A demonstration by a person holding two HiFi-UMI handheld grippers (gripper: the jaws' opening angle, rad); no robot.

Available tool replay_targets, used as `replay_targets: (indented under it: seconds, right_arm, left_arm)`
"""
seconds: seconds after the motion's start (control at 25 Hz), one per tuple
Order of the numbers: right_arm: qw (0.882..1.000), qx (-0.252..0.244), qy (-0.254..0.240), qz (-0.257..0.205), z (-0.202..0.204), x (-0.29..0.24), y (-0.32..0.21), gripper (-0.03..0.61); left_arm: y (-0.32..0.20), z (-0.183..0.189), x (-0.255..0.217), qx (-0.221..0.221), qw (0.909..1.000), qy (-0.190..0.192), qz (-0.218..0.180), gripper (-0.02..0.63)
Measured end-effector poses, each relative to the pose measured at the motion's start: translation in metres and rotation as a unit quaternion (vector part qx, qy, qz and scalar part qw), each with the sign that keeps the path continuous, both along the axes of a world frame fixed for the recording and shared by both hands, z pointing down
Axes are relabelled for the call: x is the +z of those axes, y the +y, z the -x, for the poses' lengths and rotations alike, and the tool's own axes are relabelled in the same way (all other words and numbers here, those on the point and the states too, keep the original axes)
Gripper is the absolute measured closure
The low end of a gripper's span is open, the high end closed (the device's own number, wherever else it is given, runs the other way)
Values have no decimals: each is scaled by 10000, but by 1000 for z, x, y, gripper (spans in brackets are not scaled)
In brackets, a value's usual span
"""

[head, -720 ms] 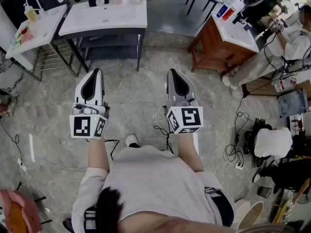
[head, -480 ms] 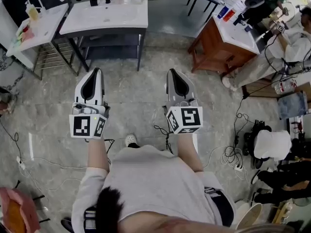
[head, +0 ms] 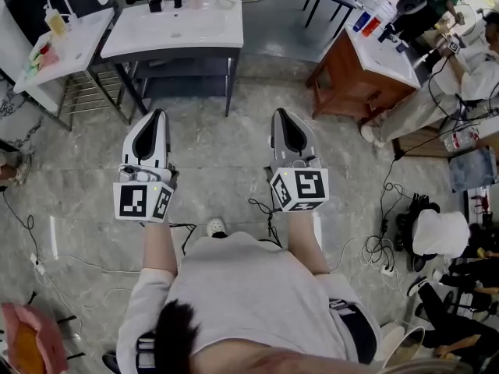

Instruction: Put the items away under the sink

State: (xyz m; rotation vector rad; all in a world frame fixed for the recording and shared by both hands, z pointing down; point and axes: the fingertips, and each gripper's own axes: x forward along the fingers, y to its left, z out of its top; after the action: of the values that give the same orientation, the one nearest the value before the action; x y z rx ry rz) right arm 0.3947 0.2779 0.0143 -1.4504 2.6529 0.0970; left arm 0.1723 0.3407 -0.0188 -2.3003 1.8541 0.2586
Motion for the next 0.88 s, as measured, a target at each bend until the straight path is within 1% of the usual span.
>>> replay_targets:
  seconds: [0.16, 0.28, 0.52, 0.72, 0.88]
  right_arm:
    - [10000, 23, 57, -63, 12, 0, -3, 568]
    - [10000, -3, 16, -64, 24, -1, -5, 568]
    - [10000, 31, 64, -23, 33, -1, -13, 568]
    - [9999, 59, 121, -16, 39, 0, -40, 568]
    - [9999, -6, 141, -56, 50, -2, -73, 568]
  left_arm:
    - [-3, 15, 0, 57, 10000, 71, 7, 606]
    - [-7, 24, 2, 117, 9999, -27, 99, 606]
    - [-21, 30, 4, 290, 9995, 70, 82, 606]
    - [-45, 39, 3, 267, 9996, 108, 45, 606]
    - [-69, 51, -4, 161, 9998, 88, -46, 606]
